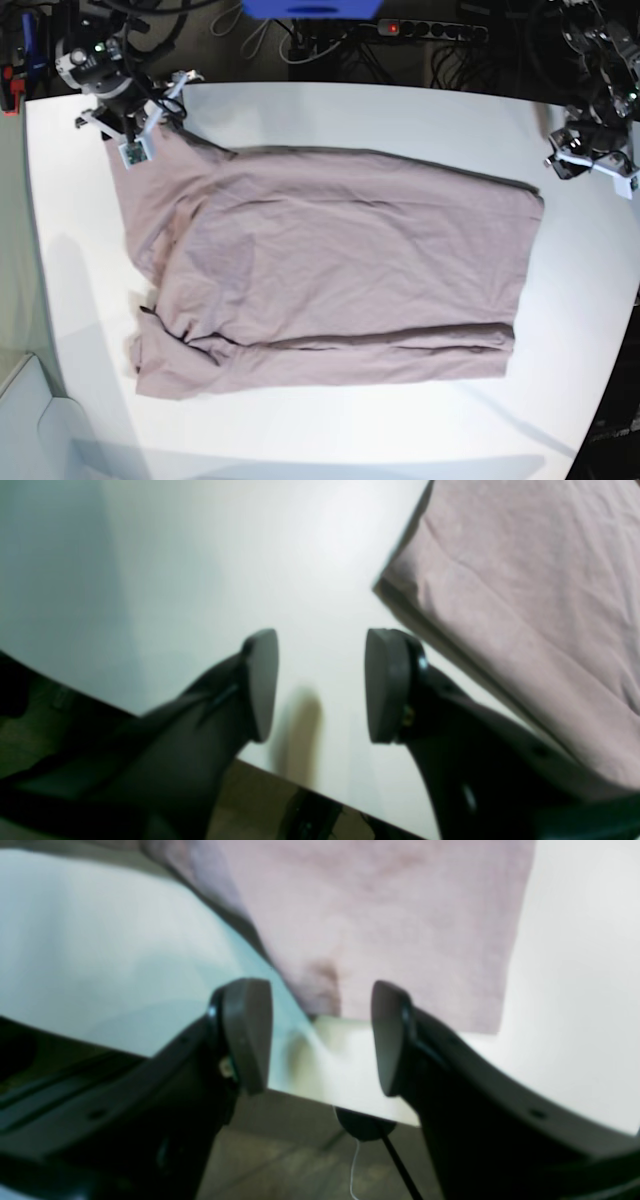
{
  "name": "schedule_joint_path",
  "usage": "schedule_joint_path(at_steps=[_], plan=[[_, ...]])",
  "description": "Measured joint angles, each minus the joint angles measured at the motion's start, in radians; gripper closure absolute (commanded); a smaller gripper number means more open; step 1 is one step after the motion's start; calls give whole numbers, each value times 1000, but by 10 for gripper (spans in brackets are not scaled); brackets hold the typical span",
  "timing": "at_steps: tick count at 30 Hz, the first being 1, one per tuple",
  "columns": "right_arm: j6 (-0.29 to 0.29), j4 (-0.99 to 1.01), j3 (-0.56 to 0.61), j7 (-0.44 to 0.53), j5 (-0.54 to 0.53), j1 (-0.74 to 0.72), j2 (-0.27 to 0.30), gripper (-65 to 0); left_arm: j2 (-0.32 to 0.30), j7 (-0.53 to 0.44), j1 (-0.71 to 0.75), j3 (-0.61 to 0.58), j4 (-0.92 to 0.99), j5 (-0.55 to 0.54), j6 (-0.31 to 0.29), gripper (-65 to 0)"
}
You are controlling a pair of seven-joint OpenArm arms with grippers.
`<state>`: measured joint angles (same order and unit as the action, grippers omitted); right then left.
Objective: Layout the t-shirt on the table in an organized manner, then fold the t-shirt properly
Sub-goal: 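Release the shirt and move both grippers to the folded shirt's corners, then grasp the folded shirt corners with both grippers and lift them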
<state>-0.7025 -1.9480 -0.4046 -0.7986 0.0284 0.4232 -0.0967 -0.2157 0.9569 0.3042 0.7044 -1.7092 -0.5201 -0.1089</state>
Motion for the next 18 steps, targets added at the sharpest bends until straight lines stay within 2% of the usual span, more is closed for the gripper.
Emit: schedule_joint_path(at_steps=[6,8,13,18], plan=[[0,90,2,2,-1,-33,10,-302,0,0,0,0,0,0,0,-282],[0,108,3,2,0,-43,25,-233,0,0,0,1,0,2,0,-282],[0,110,2,2,0,-58,30,0,0,0,0,2,0,5,0,-281],[0,16,2,-5,3,-66,30,0,-2,0,0,3,0,8,0,-281]])
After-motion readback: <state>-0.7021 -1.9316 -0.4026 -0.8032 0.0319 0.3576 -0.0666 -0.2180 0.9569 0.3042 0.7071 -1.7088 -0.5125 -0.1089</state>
